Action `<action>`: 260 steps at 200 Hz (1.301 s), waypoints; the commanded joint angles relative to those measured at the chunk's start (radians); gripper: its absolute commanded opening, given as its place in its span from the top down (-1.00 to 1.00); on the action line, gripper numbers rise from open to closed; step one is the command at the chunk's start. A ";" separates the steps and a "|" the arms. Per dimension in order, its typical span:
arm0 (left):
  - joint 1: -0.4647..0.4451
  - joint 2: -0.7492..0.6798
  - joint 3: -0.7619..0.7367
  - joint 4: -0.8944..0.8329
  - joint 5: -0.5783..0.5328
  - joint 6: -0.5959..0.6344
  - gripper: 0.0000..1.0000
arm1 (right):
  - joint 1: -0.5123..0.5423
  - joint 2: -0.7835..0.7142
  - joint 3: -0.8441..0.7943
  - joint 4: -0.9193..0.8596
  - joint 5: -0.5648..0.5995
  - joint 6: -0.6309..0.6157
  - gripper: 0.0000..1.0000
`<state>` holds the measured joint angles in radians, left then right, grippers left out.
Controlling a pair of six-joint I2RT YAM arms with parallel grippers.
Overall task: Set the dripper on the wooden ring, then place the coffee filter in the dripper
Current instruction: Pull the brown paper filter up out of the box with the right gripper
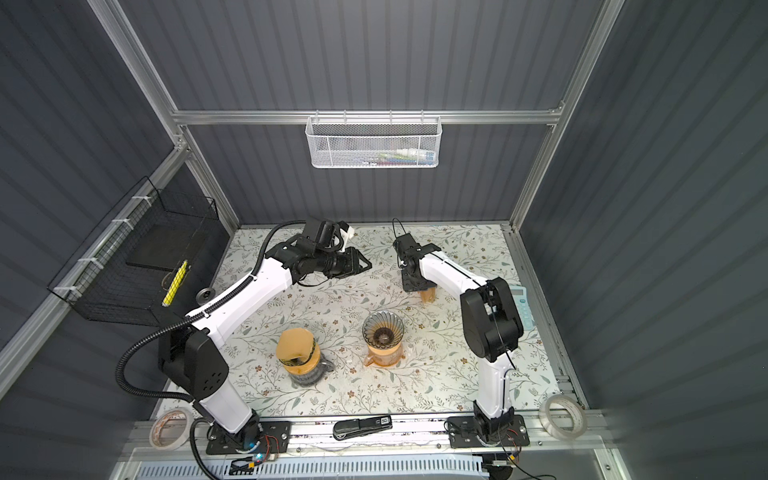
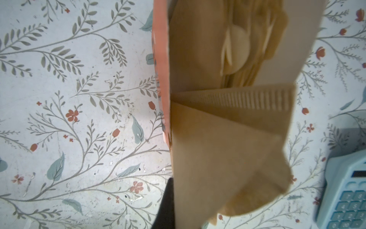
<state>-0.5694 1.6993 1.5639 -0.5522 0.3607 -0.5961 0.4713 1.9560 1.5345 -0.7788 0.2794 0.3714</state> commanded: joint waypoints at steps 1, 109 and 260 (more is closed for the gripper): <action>0.006 -0.029 -0.004 0.004 0.008 -0.004 0.23 | 0.007 -0.009 0.027 -0.037 0.019 0.024 1.00; 0.006 -0.022 -0.004 0.010 0.013 -0.005 0.23 | 0.032 -0.011 0.039 -0.065 0.076 0.029 1.00; 0.005 -0.018 -0.005 0.014 0.017 -0.008 0.23 | 0.070 0.000 0.070 -0.097 0.100 0.024 1.00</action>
<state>-0.5694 1.6993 1.5639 -0.5510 0.3611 -0.5964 0.5377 1.9797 1.5898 -0.8467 0.3958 0.3820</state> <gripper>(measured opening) 0.387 0.042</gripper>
